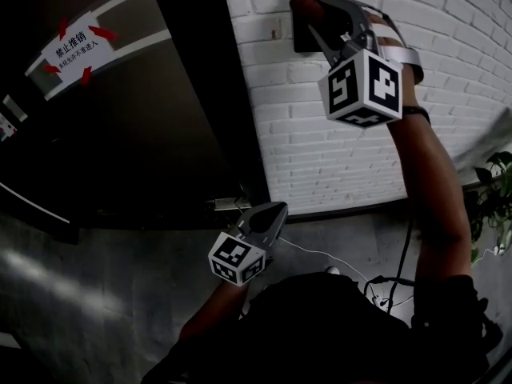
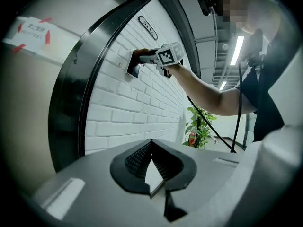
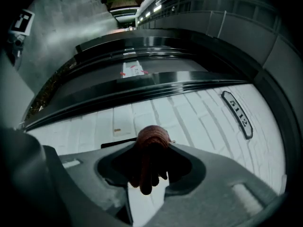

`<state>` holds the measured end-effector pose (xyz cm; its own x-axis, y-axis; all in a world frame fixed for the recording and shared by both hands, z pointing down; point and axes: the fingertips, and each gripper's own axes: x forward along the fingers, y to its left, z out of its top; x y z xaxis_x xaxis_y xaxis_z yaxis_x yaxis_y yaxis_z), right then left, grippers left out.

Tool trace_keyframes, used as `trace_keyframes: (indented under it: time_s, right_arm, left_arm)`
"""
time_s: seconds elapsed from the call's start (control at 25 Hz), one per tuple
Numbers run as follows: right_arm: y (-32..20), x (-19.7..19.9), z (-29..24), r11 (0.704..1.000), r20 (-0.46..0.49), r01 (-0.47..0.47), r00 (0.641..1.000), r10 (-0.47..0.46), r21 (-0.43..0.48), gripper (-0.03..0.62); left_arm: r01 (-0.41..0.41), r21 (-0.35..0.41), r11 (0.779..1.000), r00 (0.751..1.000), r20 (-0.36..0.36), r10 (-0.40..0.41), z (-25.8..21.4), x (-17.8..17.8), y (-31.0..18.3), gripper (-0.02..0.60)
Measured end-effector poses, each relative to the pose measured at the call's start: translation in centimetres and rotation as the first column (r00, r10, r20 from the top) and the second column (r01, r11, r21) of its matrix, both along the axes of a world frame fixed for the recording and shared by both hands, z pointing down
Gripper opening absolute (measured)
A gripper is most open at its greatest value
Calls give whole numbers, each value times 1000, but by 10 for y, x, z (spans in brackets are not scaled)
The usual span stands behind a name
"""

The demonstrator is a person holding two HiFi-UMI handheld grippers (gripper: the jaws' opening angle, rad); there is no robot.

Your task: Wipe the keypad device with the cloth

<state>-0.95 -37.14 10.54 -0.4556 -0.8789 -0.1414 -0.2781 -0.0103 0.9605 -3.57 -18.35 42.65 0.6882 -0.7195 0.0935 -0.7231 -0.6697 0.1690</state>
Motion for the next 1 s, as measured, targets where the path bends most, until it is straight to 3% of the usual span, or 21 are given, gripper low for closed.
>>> trace_keyframes:
  time_s: [0.44,1.0]
  right_arm:
    - [-23,-2,-24,999,-9,-35,999,35,18,141]
    - [-23,-2,24,999,-20,-25,1000,24,-45,141]
  left_arm:
    - [35,7,999,999,-1,-35,4,-9,0,16]
    - [9,-13,1000,1000,-2,-9,4,-2,1,15]
